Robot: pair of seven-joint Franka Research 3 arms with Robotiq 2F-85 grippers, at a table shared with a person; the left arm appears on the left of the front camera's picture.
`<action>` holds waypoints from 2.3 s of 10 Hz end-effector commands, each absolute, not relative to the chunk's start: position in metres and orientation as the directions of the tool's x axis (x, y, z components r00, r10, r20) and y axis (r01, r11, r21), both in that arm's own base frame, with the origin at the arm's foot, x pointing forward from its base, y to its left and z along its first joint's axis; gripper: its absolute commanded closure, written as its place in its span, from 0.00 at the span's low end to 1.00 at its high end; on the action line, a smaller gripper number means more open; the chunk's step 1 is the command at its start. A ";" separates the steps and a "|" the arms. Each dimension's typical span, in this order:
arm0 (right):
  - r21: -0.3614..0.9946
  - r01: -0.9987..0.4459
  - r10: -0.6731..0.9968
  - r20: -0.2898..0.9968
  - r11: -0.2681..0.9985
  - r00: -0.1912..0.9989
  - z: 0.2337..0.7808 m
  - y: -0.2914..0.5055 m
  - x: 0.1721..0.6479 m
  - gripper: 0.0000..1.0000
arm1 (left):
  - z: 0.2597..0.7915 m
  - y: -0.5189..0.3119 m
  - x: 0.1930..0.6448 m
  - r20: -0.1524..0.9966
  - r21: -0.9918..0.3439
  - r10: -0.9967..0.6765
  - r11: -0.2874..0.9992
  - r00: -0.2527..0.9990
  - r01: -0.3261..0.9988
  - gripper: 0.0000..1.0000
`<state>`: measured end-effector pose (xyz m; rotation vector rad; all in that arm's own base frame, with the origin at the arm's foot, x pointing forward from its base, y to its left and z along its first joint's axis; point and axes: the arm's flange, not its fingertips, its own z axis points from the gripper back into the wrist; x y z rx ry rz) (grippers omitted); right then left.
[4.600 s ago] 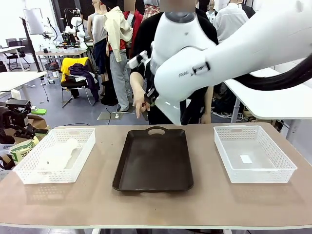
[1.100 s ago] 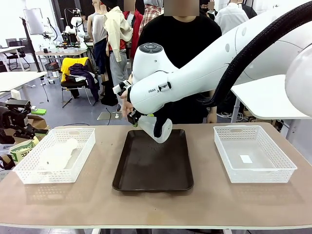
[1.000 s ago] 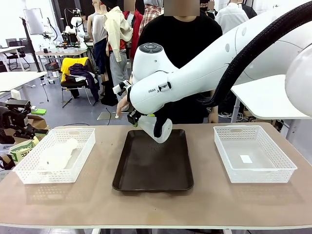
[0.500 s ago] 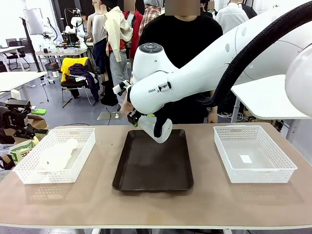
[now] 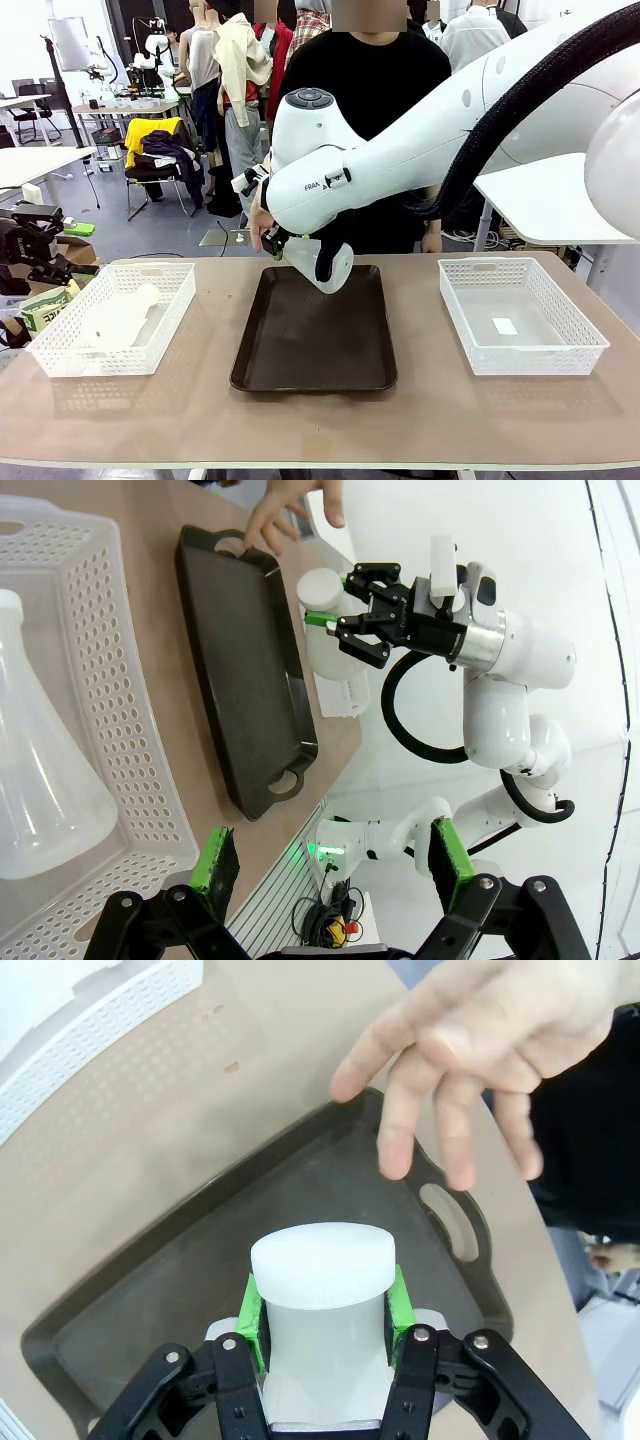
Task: Prepare the laboratory tools.
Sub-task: Place the picked Big flask upright in the Handle tray as instructed by the person.
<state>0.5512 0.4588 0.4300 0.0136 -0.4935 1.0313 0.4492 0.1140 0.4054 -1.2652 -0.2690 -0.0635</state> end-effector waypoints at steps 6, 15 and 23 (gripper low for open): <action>-0.202 -0.944 0.541 0.840 0.260 -0.030 0.476 0.390 0.523 1.00 | 0.407 0.115 0.448 0.238 -0.932 0.103 0.304 0.966 0.197 0.00; -0.169 -0.977 0.089 0.983 0.126 -0.158 0.417 0.343 0.530 1.00 | 0.407 0.115 0.448 0.238 -0.932 0.103 0.304 0.966 0.197 0.00; -0.161 -0.977 0.125 0.982 0.141 -0.144 0.394 0.344 0.530 1.00 | 0.407 0.115 0.448 0.238 -0.932 0.103 0.304 0.966 0.197 0.00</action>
